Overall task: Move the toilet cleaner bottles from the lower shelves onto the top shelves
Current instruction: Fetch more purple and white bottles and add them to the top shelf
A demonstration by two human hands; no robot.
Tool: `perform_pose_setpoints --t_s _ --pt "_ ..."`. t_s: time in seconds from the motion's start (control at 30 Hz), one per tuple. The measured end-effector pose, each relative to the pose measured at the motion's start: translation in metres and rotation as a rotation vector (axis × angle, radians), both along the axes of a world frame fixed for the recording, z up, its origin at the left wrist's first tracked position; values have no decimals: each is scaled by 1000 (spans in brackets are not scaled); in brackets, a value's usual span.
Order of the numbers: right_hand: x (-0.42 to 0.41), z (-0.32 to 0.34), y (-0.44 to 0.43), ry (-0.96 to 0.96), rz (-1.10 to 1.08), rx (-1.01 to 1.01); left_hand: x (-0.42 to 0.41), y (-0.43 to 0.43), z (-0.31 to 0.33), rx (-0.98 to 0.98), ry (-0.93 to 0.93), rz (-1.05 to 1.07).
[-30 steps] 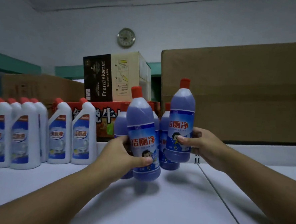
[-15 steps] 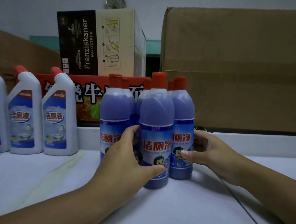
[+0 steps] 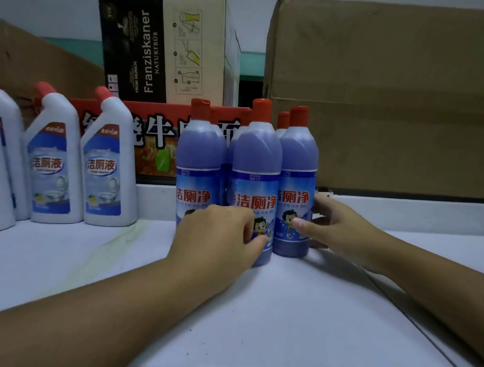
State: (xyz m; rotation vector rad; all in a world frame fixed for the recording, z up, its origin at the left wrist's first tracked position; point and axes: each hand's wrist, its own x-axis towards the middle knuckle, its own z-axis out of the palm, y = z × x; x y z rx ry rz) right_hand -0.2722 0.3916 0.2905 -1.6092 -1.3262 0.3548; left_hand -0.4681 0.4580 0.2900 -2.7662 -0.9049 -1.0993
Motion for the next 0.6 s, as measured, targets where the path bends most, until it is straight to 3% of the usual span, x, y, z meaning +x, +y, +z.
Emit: perform_pose_setpoints --t_s 0.23,0.6 --pt "1 -2 1 -21 -27 -21 8 24 11 -66 115 -1" --pt "10 -10 5 -176 -46 -22 14 35 -1 54 51 -56"
